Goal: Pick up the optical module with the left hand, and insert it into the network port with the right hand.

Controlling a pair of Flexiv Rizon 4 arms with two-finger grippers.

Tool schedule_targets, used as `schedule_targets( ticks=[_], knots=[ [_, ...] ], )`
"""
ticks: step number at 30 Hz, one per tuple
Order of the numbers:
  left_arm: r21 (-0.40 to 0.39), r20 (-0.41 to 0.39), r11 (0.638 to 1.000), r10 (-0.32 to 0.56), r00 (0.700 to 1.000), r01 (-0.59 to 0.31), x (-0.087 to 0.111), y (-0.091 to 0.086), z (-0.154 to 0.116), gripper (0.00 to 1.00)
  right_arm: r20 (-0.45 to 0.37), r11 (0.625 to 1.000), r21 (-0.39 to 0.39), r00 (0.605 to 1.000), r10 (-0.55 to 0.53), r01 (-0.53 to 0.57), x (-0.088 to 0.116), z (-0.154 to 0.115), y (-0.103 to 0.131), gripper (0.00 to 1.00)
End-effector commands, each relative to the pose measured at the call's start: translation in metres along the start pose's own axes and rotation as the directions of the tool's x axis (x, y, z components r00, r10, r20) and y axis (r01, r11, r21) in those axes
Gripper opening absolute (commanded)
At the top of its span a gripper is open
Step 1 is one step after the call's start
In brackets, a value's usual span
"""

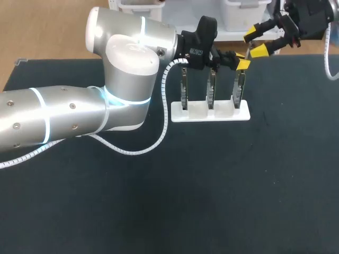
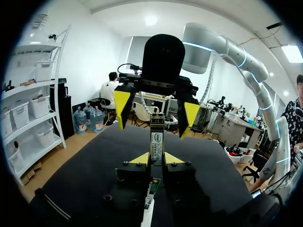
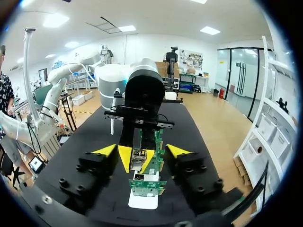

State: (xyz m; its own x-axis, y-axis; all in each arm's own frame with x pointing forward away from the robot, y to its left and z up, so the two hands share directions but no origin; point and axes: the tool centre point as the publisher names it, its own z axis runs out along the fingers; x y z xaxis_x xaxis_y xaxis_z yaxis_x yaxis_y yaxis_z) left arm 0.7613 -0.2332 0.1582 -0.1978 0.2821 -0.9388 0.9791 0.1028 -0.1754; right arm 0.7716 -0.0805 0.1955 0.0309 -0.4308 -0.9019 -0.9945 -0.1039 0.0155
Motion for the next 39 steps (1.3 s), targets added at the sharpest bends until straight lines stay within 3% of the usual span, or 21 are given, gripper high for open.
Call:
schedule_targets(
  ticks=[1,19,20,22,39],
  knots=[
    [0.002,-0.001,1.0,0.0,1.0,0.0,-0.0002,0.0013,0.0005,0.0,0.0,1.0,0.005,1.0,-0.001,0.001,-0.0001,0.0003,0.0015,0.0],
    [0.002,-0.001,1.0,0.0,1.0,0.0,-0.0002,0.0013,0.0005,0.0,-0.003,1.0,0.0,1.0,-0.004,0.004,-0.001,0.0016,0.0036,0.0],
    [0.002,-0.001,1.0,0.0,1.0,0.0,-0.0002,0.0013,0.0005,0.17,-0.003,1.0,0.0,1.0,-0.004,0.004,-0.0012,0.0016,0.0037,0.0],
    [0.002,-0.001,1.0,0.0,1.0,0.0,-0.0002,0.0013,0.0005,1.0,-0.002,1.0,0.0,1.0,-0.005,0.005,-0.0013,0.0016,0.0039,0.0],
    [0.003,-0.01,1.0,0.02,1.0,-0.02,-0.0036,-0.0012,0.0006,1.0,-0.007,1.0,0.011,1.0,-0.01,0.01,-0.0026,0.0006,0.007,0.0]
  ],
)
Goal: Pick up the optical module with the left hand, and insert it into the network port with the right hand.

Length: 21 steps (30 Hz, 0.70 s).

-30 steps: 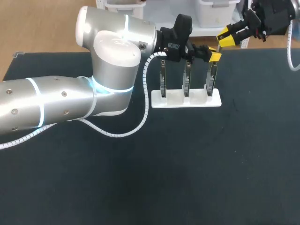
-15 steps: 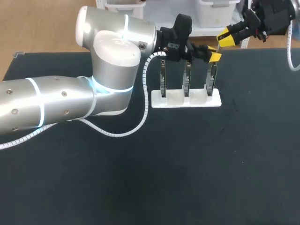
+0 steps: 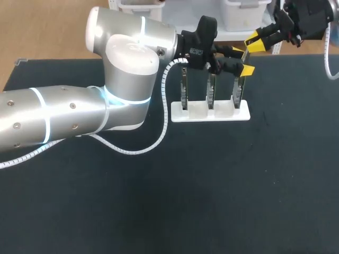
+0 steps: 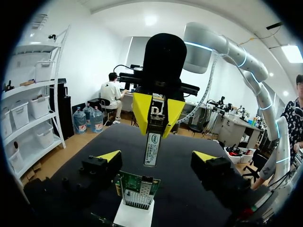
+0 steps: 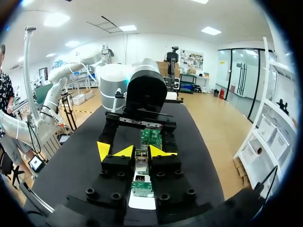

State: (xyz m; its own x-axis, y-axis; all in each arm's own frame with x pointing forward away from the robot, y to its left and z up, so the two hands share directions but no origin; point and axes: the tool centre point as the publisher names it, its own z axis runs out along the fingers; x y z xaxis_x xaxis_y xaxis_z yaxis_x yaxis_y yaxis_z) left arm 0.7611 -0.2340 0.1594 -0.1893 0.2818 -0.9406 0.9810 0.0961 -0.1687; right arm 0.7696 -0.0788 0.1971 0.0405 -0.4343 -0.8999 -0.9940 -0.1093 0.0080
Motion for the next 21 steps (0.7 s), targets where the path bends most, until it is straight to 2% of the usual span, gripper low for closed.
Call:
schedule_targets(
  ticks=[1,10,21],
  knots=[
    [0.0,-0.009,1.0,0.01,1.0,-0.01,-0.003,-0.001,0.0,1.0,-0.002,1.0,0.015,1.0,0.0,0.0,0.0,-0.001,0.005,0.0],
    [0.001,-0.047,0.999,0.033,0.998,-0.033,-0.005,0.0,-0.008,1.0,-0.007,1.0,0.024,1.0,0.0,0.0,0.0,-0.001,0.006,0.0],
    [-0.04,-0.117,0.998,0.051,0.992,-0.056,-0.007,0.011,-0.03,1.0,-0.007,0.999,0.035,1.0,-0.004,0.004,0.001,-0.003,0.004,0.0]
  ],
)
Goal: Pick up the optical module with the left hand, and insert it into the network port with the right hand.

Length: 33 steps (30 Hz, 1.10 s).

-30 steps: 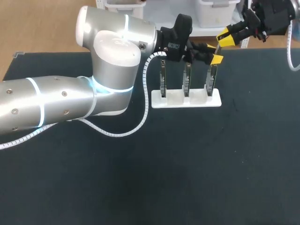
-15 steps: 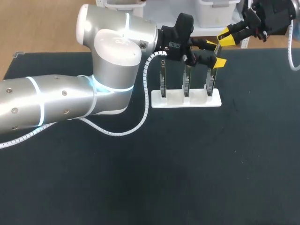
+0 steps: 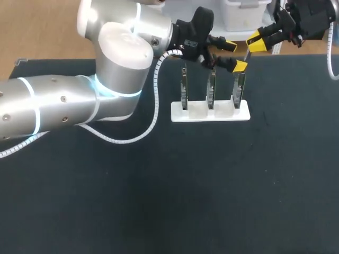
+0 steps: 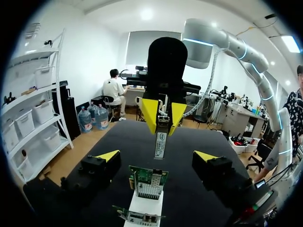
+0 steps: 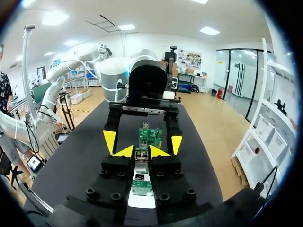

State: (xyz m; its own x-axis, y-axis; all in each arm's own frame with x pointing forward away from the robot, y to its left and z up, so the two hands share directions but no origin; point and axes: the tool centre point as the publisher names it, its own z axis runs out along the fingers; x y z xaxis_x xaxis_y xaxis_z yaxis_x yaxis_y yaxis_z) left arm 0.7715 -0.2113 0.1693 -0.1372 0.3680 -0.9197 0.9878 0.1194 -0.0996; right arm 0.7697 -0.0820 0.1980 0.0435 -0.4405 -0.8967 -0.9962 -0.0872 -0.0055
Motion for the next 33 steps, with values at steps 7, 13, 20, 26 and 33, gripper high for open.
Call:
schedule_targets(
  ticks=[7,13,20,26,33],
  knots=[
    [0.013,-0.104,0.999,0.033,0.994,-0.032,0.001,0.004,-0.008,1.0,0.002,1.0,0.015,1.0,-0.001,0.001,0.001,0.0,0.003,0.0],
    [0.029,-0.152,0.998,0.052,0.987,-0.048,0.006,0.003,-0.006,1.0,-0.002,1.0,0.019,1.0,-0.002,0.002,0.001,0.001,0.004,0.0],
    [0.043,-0.192,0.998,0.06,0.98,-0.053,0.012,0.002,-0.005,1.0,-0.007,1.0,0.02,1.0,0.001,0.0,0.002,-0.001,0.005,0.0],
    [0.03,-0.208,0.997,0.079,0.975,-0.075,0.015,0.002,-0.006,1.0,-0.007,1.0,0.019,1.0,0.0,0.0,0.002,0.0,0.005,0.0],
    [0.031,-0.212,0.997,0.079,0.974,-0.074,0.017,0.001,-0.007,1.0,-0.01,1.0,0.023,1.0,-0.003,0.003,0.002,-0.001,0.004,0.0]
  ],
)
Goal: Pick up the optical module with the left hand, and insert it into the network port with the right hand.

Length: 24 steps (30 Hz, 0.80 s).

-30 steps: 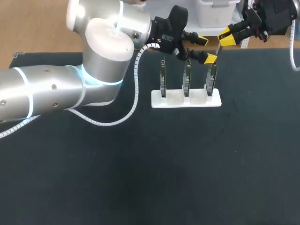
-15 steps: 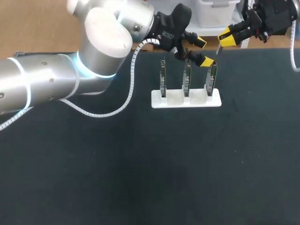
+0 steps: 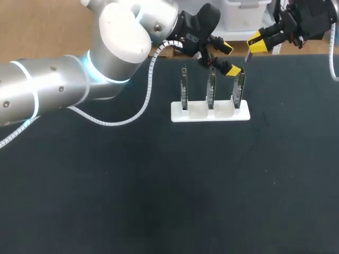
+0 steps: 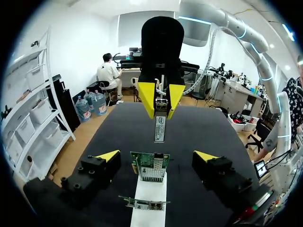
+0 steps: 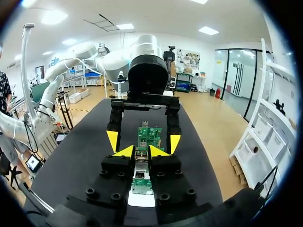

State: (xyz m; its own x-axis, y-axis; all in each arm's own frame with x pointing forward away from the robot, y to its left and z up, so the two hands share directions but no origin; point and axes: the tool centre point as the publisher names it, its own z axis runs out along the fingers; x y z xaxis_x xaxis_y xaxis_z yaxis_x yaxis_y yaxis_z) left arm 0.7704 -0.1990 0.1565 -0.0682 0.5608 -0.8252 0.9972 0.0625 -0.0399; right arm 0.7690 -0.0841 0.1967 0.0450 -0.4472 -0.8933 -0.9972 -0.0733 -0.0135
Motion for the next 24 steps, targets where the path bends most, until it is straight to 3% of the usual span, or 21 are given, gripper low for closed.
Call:
schedule_targets(
  ticks=[1,6,24],
  knots=[
    [0.001,-0.004,1.0,-0.004,1.0,0.004,0.0008,-0.0014,-0.0005,1.0,-0.003,1.0,0.008,1.0,-0.001,0.001,-0.0005,0.0004,0.0025,0.0],
    [0.015,0.012,0.999,-0.032,0.999,0.032,0.0028,-0.004,0.0008,1.0,-0.004,1.0,0.008,1.0,0.0,0.0,-0.0004,0.0004,0.0019,0.0],
    [0.025,-0.009,1.0,-0.005,1.0,0.005,0.0013,-0.0052,0.0036,1.0,-0.008,1.0,0.007,1.0,0.003,-0.003,-0.0003,-0.0003,0.0018,0.0]
  ],
)
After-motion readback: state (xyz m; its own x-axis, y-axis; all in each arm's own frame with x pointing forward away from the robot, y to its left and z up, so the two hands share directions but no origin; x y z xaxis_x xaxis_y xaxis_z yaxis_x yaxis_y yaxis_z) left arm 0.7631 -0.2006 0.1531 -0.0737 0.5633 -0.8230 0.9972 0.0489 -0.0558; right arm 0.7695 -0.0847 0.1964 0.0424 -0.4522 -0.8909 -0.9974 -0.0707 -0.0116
